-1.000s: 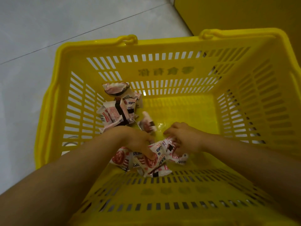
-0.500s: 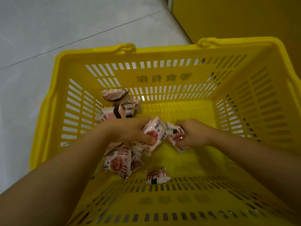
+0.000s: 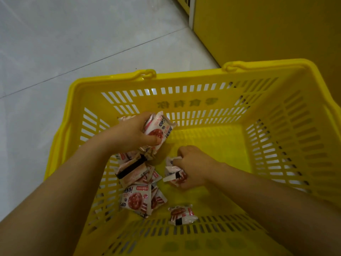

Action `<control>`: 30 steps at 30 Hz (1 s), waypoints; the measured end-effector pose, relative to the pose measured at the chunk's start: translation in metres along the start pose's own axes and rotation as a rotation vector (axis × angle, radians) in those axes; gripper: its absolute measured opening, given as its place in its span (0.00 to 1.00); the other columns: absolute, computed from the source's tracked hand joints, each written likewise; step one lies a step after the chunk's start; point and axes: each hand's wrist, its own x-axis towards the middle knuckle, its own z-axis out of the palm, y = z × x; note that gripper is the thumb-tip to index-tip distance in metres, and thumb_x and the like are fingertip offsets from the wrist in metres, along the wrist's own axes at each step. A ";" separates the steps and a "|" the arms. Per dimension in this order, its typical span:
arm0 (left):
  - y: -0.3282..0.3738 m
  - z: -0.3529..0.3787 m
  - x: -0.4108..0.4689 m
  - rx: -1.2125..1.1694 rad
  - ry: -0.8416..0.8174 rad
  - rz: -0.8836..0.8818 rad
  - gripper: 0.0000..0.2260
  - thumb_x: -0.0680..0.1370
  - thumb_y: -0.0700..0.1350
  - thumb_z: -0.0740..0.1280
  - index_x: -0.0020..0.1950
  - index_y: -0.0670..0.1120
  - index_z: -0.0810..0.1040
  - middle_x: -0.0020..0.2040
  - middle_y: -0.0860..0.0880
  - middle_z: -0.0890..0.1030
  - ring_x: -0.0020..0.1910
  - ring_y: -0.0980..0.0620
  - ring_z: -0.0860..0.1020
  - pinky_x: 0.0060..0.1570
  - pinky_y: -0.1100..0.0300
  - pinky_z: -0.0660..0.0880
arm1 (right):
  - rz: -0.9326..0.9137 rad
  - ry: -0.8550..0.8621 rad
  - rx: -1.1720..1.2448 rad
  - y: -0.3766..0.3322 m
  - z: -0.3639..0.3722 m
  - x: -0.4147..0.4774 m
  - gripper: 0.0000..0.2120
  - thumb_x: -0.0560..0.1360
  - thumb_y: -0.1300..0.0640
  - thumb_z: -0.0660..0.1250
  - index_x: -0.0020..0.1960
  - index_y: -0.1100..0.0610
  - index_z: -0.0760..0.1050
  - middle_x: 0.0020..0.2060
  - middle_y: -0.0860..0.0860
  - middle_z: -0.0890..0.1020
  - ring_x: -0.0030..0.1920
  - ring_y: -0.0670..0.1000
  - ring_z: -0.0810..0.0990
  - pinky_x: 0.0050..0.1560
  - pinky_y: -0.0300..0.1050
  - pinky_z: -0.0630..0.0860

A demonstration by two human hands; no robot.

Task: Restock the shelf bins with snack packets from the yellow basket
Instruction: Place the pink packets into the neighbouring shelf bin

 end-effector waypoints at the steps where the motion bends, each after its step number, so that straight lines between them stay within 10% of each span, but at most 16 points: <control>1: 0.001 0.006 0.002 0.018 0.010 0.006 0.26 0.73 0.49 0.72 0.68 0.54 0.66 0.57 0.53 0.77 0.47 0.58 0.77 0.39 0.66 0.75 | 0.024 0.008 0.039 0.004 -0.002 -0.005 0.27 0.70 0.36 0.66 0.60 0.53 0.73 0.53 0.58 0.71 0.53 0.58 0.72 0.52 0.47 0.69; 9: 0.012 0.098 0.030 -0.003 0.081 0.077 0.30 0.77 0.49 0.68 0.75 0.52 0.58 0.69 0.44 0.69 0.61 0.44 0.73 0.54 0.55 0.73 | 0.640 0.244 -0.152 0.076 -0.015 -0.048 0.36 0.70 0.30 0.57 0.67 0.54 0.67 0.59 0.56 0.72 0.56 0.58 0.75 0.59 0.53 0.65; 21: -0.007 0.152 0.044 0.426 0.200 0.025 0.41 0.79 0.63 0.56 0.74 0.50 0.28 0.76 0.45 0.53 0.64 0.41 0.70 0.54 0.52 0.75 | 0.561 0.166 -0.007 0.068 0.012 -0.042 0.40 0.76 0.40 0.58 0.77 0.49 0.37 0.75 0.59 0.54 0.70 0.60 0.62 0.65 0.55 0.64; 30: 0.021 0.122 0.029 -0.517 0.113 -0.059 0.44 0.74 0.48 0.72 0.78 0.53 0.42 0.75 0.47 0.62 0.56 0.51 0.79 0.46 0.58 0.80 | 0.508 0.336 1.062 0.068 -0.044 -0.077 0.39 0.74 0.61 0.70 0.74 0.53 0.47 0.53 0.47 0.76 0.43 0.47 0.82 0.38 0.37 0.78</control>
